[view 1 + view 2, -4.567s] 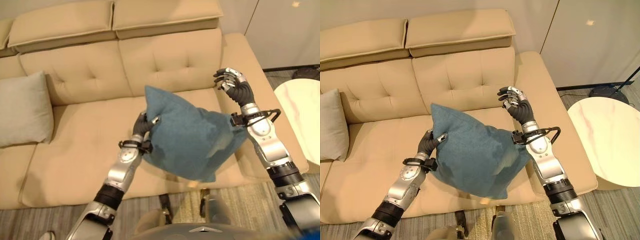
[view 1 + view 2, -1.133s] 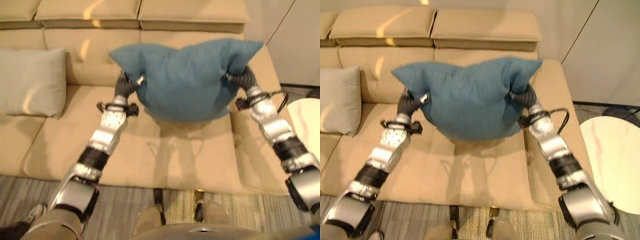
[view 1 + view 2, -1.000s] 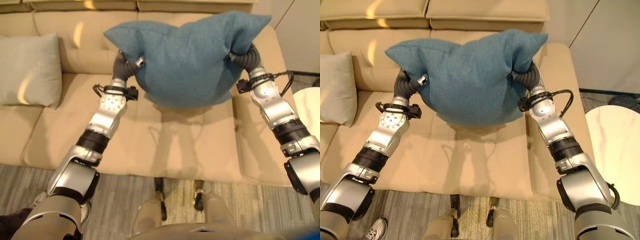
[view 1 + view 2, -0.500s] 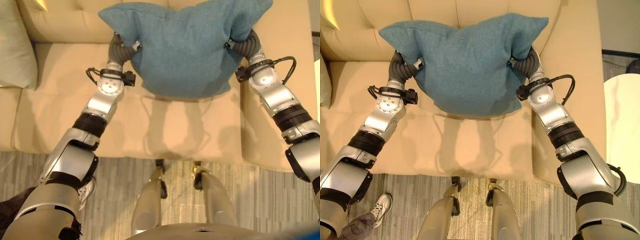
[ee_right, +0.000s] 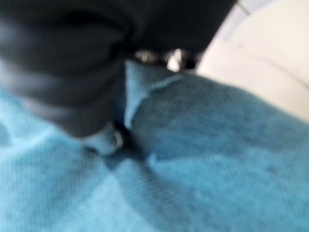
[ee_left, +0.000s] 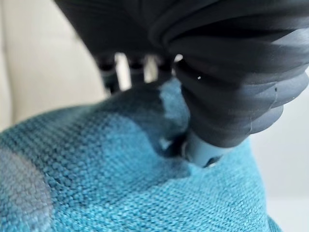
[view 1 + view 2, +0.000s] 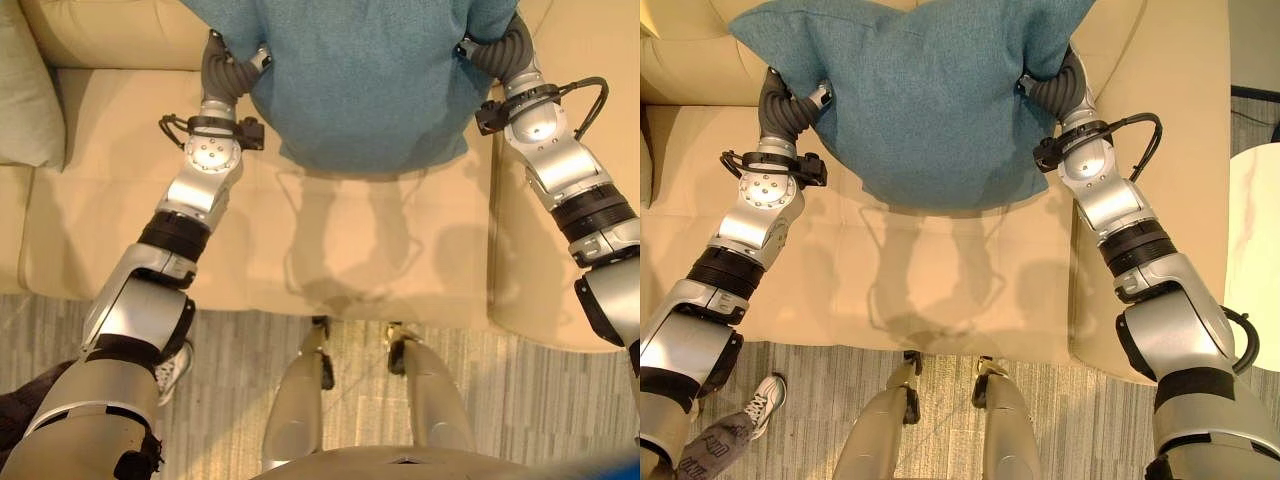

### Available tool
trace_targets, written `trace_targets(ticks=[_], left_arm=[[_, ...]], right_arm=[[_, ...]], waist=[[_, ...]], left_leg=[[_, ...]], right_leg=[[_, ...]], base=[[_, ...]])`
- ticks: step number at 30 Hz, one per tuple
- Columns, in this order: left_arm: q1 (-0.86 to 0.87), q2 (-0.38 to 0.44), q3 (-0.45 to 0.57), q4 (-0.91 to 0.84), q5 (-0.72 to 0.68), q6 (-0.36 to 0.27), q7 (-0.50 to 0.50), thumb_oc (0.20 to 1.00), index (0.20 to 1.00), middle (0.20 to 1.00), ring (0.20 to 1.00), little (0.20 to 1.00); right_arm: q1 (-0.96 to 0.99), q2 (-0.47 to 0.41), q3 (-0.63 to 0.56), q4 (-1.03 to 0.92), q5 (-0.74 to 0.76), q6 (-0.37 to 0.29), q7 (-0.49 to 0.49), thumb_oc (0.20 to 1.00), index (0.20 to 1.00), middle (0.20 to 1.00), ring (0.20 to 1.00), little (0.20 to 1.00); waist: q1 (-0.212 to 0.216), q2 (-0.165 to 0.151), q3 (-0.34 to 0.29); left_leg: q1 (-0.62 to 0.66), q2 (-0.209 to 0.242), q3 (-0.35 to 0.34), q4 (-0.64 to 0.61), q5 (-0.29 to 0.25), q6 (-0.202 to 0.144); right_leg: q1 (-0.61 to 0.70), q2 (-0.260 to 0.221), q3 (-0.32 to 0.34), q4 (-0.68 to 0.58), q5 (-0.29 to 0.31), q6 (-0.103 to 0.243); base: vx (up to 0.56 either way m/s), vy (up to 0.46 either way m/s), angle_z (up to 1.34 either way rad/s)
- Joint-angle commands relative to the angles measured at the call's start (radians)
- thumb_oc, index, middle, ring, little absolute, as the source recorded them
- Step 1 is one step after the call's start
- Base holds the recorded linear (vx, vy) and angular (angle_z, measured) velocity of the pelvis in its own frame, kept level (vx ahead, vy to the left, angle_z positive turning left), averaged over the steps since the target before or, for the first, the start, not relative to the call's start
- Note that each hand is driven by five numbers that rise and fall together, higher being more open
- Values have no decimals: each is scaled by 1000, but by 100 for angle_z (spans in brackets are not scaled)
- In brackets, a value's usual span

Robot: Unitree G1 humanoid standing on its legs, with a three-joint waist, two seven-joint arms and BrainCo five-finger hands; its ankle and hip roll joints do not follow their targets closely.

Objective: Pick up all the scattered cushions and arrange them neatly on the sofa.

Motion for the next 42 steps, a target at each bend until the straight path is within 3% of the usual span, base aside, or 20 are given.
trace_targets(ticks=[1, 19, 29, 30, 31, 32, 33, 35, 36, 37, 42], left_arm=[[-160, -7, -13, -104, 12, -138, -13, 200, 200, 200, 200, 200], [-168, -45, -39, -3, -15, -96, -19, 200, 200, 200, 200, 200], [-345, -5, -126, 168, 4, -76, -13, 200, 200, 200, 200, 200], [-362, -3, -132, 180, 6, -74, -12, 617, 617, 617, 617, 617], [-383, -5, -142, 202, 7, -70, -10, 1000, 1000, 1000, 1000, 1000], [-383, -5, -142, 202, 7, -70, -10, 1000, 1000, 1000, 1000, 1000], [-419, -8, -159, 245, 4, -63, -5, 1000, 1000, 1000, 1000, 1000], [-490, -4, -195, 308, 2, -53, 0, 1000, 1000, 1000, 1000, 1000], [-490, -5, -195, 308, 2, -54, 0, 1000, 1000, 1000, 1000, 1000], [-513, 8, -214, 325, 6, -52, -8, 1000, 1000, 1000, 1000, 1000], [-585, 107, -291, 403, 22, -41, -56, 1000, 1000, 1000, 1000, 1000]], right_arm=[[-168, 73, 20, -63, 1, -135, -4, 200, 200, 200, 200, 200], [-144, 121, 52, 36, -33, -72, -12, 200, 200, 200, 200, 200], [-265, 141, 113, 177, -65, -64, -52, 200, 200, 200, 200, 200], [-281, 137, 120, 191, -68, -63, -55, 200, 200, 200, 200, 200], [-302, 137, 131, 215, -70, -58, -62, 567, 567, 567, 567, 567], [-302, 137, 131, 215, -70, -58, -62, 567, 567, 567, 567, 567], [-339, 138, 146, 268, -59, -53, -73, 1000, 1000, 1000, 1000, 1000], [-407, 121, 195, 360, -51, -32, -74, 1000, 1000, 1000, 1000, 1000], [-407, 121, 195, 360, -51, -32, -74, 1000, 1000, 1000, 1000, 1000], [-416, 116, 200, 374, -38, -31, -70, 1000, 1000, 1000, 1000, 1000], [-456, 44, 244, 404, 4, -31, -33, 1000, 1000, 1000, 1000, 1000]], waist=[[15, -56, -55], [9, -45, -16], [4, -53, -32], [3, -53, -36], [4, -54, -38], [4, -54, -38], [3, -57, -41], [10, -60, -60], [9, -62, -52], [12, -62, -64], [13, -68, -82]], left_leg=[[45, 32, 40, -50, -41, -156], [-52, 29, 30, -59, -17, -159], [-158, 35, 17, -65, 6, -167], [-168, 35, 15, -65, 7, -166], [-178, 36, 13, -66, 9, -166], [-178, 36, 13, -66, 9, -166], [-193, 37, 8, -66, 13, -167], [-207, 44, -8, -66, -8, -178], [-216, 40, 0, -66, 17, -171], [-208, 45, -8, -66, -9, -180], [-211, 46, -9, -66, -7, -185]], right_leg=[[185, -37, 23, -239, 153, 123], [78, -34, 26, -232, 175, 124], [-23, -29, 30, -254, 214, 136], [-33, -28, 31, -255, 215, 136], [-42, -27, 30, -258, 217, 136], [-42, -27, 30, -258, 217, 136], [-55, -28, 29, -261, 224, 139], [-62, -21, 37, -275, 209, 150], [-73, -26, 28, -270, 229, 141], [-63, -20, 38, -275, 210, 152], [-63, -20, 43, -286, 219, 157]], base=[[16, -9, 21], [-12, -7, -6], [0, 0, 0], [0, 0, 0], [-13, -6, 5], [-22, -10, 6], [-20, -15, 6], [21, -31, 6], [76, -39, 4], [1, -18, 4], [17, -6, 1]])
